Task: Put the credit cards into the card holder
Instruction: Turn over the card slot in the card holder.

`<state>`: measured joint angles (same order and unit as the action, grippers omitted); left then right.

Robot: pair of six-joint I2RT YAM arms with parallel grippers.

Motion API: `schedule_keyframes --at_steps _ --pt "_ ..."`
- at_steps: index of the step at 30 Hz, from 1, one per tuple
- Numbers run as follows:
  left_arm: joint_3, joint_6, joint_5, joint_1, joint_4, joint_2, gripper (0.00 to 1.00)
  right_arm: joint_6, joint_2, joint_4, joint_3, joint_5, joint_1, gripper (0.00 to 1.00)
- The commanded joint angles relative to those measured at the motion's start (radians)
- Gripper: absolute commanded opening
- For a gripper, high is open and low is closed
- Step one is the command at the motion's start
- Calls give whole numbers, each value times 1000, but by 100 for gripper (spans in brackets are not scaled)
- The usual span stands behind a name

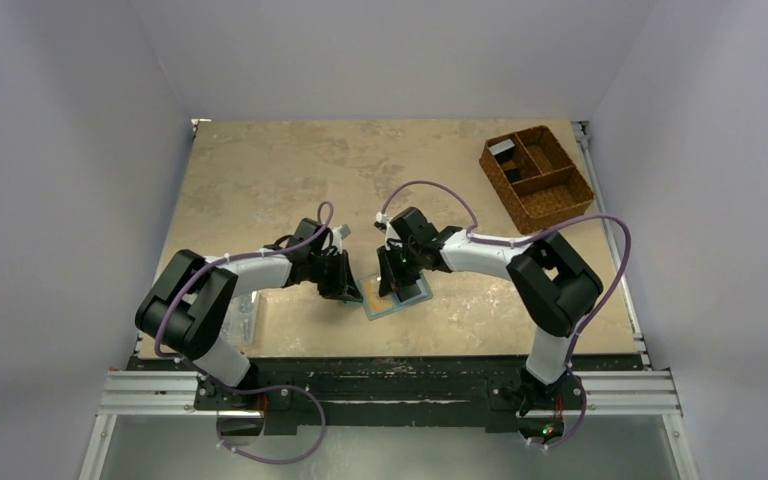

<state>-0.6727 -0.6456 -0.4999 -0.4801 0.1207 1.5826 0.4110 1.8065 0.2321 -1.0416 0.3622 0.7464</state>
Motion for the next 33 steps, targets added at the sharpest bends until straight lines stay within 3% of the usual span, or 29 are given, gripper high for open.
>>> schedule_keyframes --at_steps 1,18,31,33 --pt "-8 21 23 -3 27 -4 0 -6 -3 22 -24 -90 2 19" --pt "-14 1 -22 5 13 -12 0 8 -38 31 39 -153 1 28" --pt "-10 -50 -87 13 -28 -37 0 46 -15 -65 81 -41 1 26" --pt "-2 -72 -113 15 -55 -45 5 46 -10 -68 83 -38 1 26"
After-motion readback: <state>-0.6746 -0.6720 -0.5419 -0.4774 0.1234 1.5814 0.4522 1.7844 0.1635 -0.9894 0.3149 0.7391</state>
